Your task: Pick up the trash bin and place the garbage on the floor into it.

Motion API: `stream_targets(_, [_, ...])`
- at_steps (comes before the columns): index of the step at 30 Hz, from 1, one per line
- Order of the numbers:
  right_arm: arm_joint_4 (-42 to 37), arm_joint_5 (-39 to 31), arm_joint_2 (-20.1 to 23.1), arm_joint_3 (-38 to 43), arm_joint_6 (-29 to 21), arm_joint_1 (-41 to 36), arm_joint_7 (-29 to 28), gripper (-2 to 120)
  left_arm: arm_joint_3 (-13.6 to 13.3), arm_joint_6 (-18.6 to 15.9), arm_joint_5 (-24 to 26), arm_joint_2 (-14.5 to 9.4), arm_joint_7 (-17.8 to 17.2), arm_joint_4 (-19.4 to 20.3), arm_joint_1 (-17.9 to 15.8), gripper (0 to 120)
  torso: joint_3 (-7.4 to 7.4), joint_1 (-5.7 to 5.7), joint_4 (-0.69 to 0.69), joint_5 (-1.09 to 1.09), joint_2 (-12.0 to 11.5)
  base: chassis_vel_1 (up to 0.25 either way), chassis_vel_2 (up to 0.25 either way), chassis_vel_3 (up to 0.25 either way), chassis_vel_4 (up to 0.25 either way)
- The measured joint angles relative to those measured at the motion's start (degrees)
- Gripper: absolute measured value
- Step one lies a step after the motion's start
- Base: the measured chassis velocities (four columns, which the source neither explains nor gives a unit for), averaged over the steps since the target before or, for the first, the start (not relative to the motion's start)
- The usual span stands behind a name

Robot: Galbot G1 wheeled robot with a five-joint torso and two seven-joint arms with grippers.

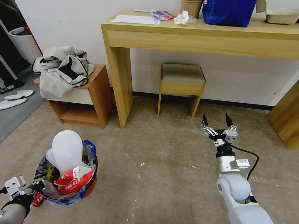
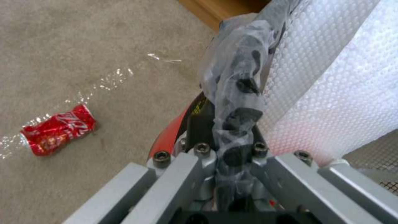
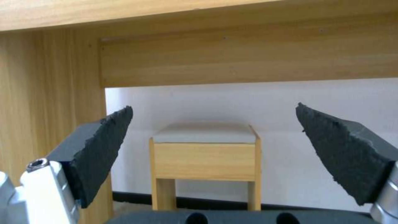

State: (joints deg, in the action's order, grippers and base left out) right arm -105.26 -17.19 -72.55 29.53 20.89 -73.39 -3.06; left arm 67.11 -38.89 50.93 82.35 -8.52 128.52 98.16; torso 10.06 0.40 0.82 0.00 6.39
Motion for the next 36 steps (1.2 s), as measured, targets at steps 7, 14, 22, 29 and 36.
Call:
stream_targets(7, [0.4, 0.1, -0.1, -0.3, 0.1, 0.3, 0.0, 100, -0.1, 0.0, -0.1, 0.0, 0.0, -0.4, -0.2, 1, 0.00, 0.00, 0.00, 0.00, 0.0, -0.059, 0.052, 0.062, -0.057])
stream_targets(14, [0.5, 0.1, 0.0, -0.3, 0.1, 0.5, 0.0, 100, -0.1, 0.0, -0.1, 0.0, 0.0, -0.4, -0.3, 1, 0.00, 0.00, 0.00, 0.00, 0.0, -0.061, 0.046, 0.073, -0.066])
stream_targets(22, [0.6, 0.1, -0.1, -0.4, 0.3, 0.5, 0.0, 100, -0.2, 0.0, -0.2, 0.1, 0.1, -0.5, -0.2, 1, 0.00, 0.00, 0.00, 0.00, 0.0, -0.050, 0.051, 0.060, -0.056])
stream_targets(29, [0.6, 0.2, -0.1, -0.4, 0.3, 0.5, 0.0, 100, -0.1, 0.0, -0.2, 0.0, 0.1, -0.5, -0.2, 1, 0.00, 0.00, 0.00, 0.00, 0.0, -0.067, 0.067, 0.063, -0.070])
stream_targets(36, [0.8, 0.2, -0.1, -0.4, 0.3, 0.5, 0.0, 100, -0.1, 0.0, -0.2, 0.0, 0.1, -0.5, -0.2, 1, 0.00, 0.00, 0.00, 0.00, 0.0, -0.067, 0.074, 0.070, -0.066])
